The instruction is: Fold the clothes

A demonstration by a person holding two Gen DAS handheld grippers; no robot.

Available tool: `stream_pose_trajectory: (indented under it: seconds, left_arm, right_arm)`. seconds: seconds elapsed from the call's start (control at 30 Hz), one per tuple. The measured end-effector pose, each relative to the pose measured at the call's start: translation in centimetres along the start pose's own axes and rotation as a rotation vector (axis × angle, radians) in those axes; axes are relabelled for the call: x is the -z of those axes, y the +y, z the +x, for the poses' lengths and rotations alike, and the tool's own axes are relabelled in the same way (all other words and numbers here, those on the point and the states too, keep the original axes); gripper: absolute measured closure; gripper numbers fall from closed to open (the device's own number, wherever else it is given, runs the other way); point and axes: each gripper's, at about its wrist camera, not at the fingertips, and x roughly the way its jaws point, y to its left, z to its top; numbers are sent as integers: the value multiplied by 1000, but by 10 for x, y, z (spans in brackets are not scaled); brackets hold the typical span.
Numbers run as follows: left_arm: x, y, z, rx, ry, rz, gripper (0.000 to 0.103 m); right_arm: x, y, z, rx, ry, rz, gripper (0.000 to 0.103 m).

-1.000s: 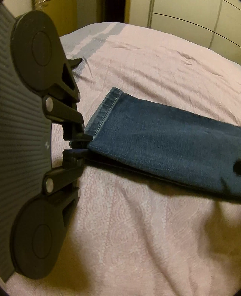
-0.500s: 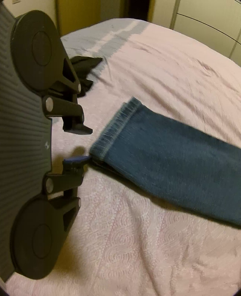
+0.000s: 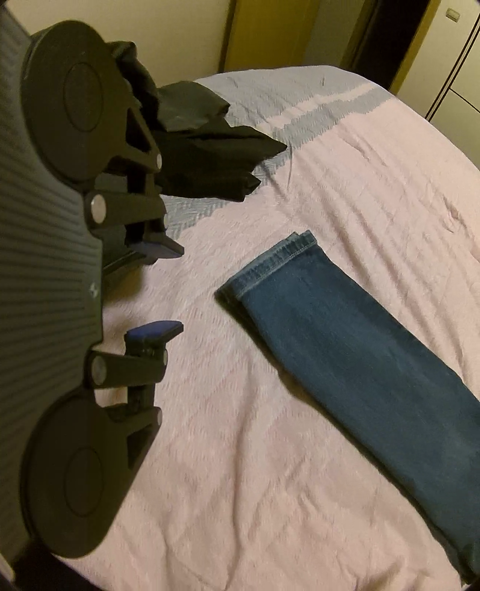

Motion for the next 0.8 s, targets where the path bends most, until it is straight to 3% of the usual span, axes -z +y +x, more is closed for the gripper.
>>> stream_pose_trajectory:
  seconds: [0.5, 0.7, 0.8]
  left_arm:
    - [-8, -14, -38, -47, -11, -21, 70]
    - [4, 24, -38, 69, -90, -185, 68]
    - [4, 49, -29, 90, -127, -208, 67]
  right_arm:
    - [8, -5, -7, -88, -16, -27, 34]
    - [22, 68, -1, -160, -76, -260, 34]
    - [29, 112, 3, -193, -116, -400, 34]
